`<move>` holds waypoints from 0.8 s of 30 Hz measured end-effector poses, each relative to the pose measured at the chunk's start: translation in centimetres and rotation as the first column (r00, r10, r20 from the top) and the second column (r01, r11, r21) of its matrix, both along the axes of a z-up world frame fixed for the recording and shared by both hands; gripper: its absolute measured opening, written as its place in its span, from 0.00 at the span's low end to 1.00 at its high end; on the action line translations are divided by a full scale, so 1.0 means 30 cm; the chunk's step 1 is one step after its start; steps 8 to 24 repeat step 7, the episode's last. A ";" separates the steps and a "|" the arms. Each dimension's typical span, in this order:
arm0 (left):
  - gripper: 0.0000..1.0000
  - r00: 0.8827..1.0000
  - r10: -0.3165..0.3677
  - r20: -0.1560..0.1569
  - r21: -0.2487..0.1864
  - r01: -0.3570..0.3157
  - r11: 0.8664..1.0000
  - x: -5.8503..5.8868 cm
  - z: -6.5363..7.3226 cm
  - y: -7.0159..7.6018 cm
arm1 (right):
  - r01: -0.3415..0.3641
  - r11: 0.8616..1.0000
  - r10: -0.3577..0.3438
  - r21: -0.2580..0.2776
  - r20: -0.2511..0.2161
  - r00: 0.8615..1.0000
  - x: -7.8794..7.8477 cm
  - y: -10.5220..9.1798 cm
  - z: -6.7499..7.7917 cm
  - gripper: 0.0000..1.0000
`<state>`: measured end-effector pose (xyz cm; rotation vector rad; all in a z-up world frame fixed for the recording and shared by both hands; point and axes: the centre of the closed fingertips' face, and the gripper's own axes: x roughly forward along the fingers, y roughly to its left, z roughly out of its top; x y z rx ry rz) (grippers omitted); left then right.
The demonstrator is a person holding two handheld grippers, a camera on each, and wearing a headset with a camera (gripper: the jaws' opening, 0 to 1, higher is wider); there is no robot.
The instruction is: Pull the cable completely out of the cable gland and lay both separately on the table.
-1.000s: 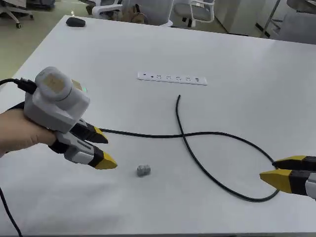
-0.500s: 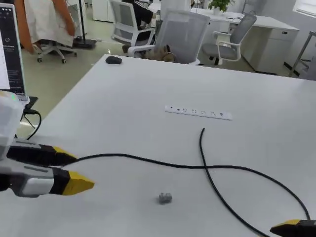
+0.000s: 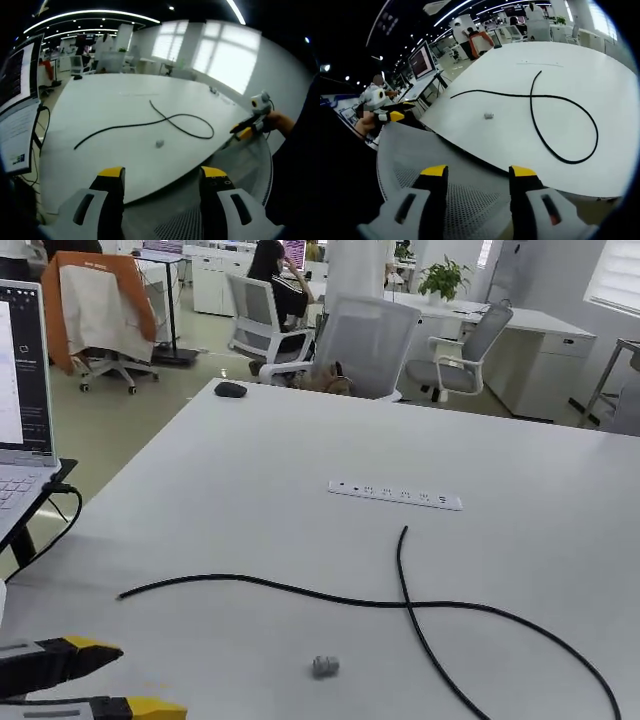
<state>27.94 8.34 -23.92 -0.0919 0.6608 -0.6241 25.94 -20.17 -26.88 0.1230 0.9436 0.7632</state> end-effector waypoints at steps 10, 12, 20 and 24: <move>0.62 0.999 -0.014 0.032 0.002 0.014 1.000 0.001 0.046 -0.030 | -0.022 1.000 0.023 -0.010 0.009 1.000 -0.005 0.009 0.005 0.51; 0.62 0.999 -0.014 0.032 0.002 0.014 1.000 0.001 0.046 -0.030 | -0.022 1.000 0.023 -0.010 0.009 1.000 -0.005 0.009 0.005 0.51; 0.62 0.999 -0.014 0.032 0.002 0.014 1.000 0.001 0.046 -0.030 | -0.022 1.000 0.023 -0.010 0.009 1.000 -0.005 0.009 0.005 0.51; 0.62 0.999 -0.014 0.032 0.002 0.014 1.000 0.001 0.046 -0.030 | -0.022 1.000 0.023 -0.010 0.009 1.000 -0.005 0.009 0.005 0.51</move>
